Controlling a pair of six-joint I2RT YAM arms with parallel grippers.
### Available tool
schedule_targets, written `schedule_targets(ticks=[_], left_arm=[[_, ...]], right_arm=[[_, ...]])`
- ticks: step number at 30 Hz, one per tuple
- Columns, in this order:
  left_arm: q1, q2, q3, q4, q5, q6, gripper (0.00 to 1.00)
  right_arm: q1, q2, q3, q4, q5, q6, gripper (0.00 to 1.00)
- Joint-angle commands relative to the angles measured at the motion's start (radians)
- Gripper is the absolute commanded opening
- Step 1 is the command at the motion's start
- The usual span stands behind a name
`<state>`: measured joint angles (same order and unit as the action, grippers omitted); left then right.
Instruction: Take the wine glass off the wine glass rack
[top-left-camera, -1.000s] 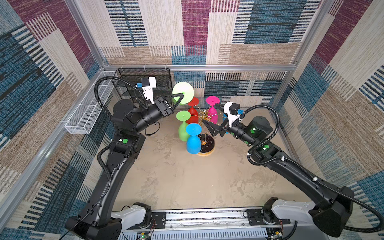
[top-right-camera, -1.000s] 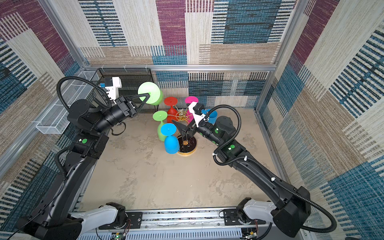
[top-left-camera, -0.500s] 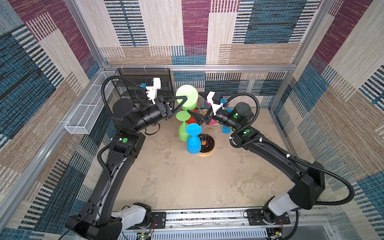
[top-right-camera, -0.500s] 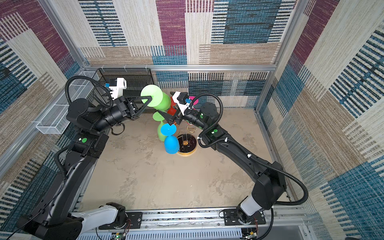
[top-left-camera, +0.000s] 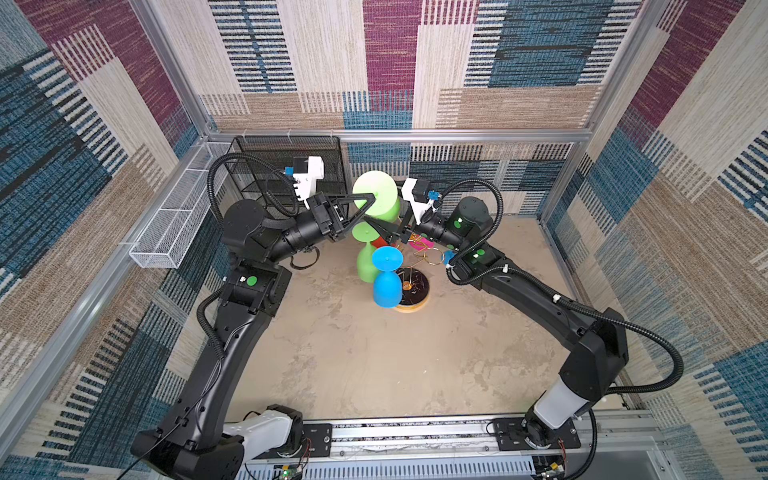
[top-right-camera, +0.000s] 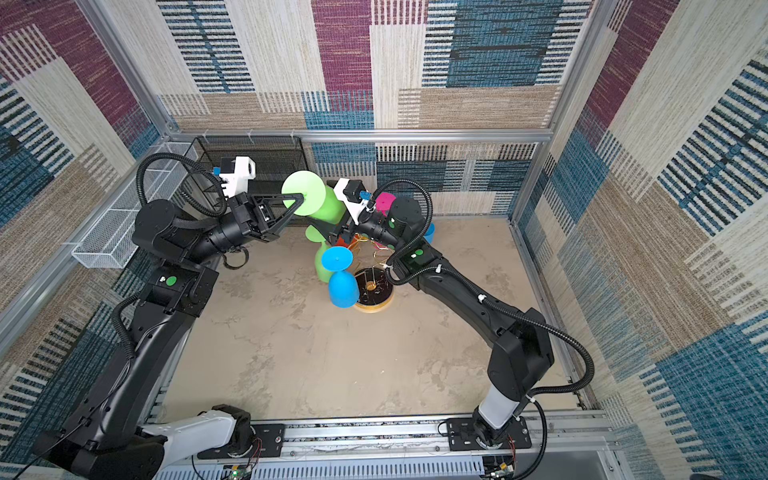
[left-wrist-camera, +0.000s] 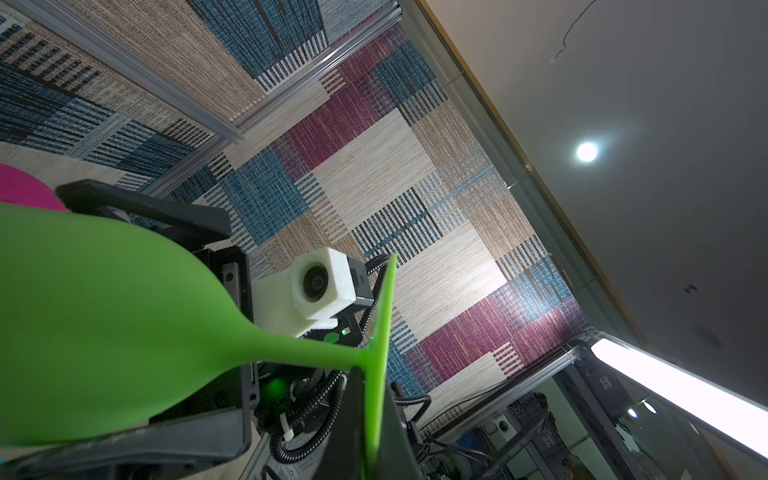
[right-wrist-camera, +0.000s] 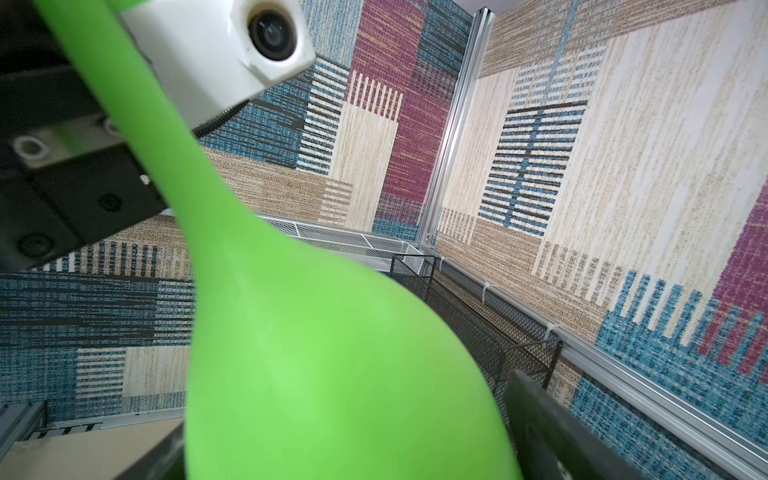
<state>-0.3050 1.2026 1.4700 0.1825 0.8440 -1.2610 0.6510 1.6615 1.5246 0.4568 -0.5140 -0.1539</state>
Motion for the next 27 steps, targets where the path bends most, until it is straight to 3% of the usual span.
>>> schedule_targets(ticks=[1, 12, 18, 24, 27], left_arm=[[0.001, -0.002, -0.001, 0.051, 0.017, -0.015, 0.00], [0.008, 0.006, -0.024, 0.114, 0.021, -0.043, 0.00], [0.021, -0.006, -0.044, 0.178, 0.005, -0.015, 0.39], [0.045, -0.012, -0.074, 0.255, -0.018, 0.013, 0.52], [0.061, -0.021, -0.074, 0.225, -0.032, 0.160, 0.54]], right_arm=[[0.001, -0.006, 0.002, 0.026, -0.008, 0.030, 0.91], [0.007, -0.023, -0.003, 0.004, -0.006, 0.055, 0.74], [0.012, -0.036, 0.028, -0.082, 0.030, 0.091, 0.66], [0.013, -0.090, 0.019, -0.178, 0.076, 0.128, 0.58], [0.012, -0.127, 0.032, -0.301, 0.118, 0.147, 0.54]])
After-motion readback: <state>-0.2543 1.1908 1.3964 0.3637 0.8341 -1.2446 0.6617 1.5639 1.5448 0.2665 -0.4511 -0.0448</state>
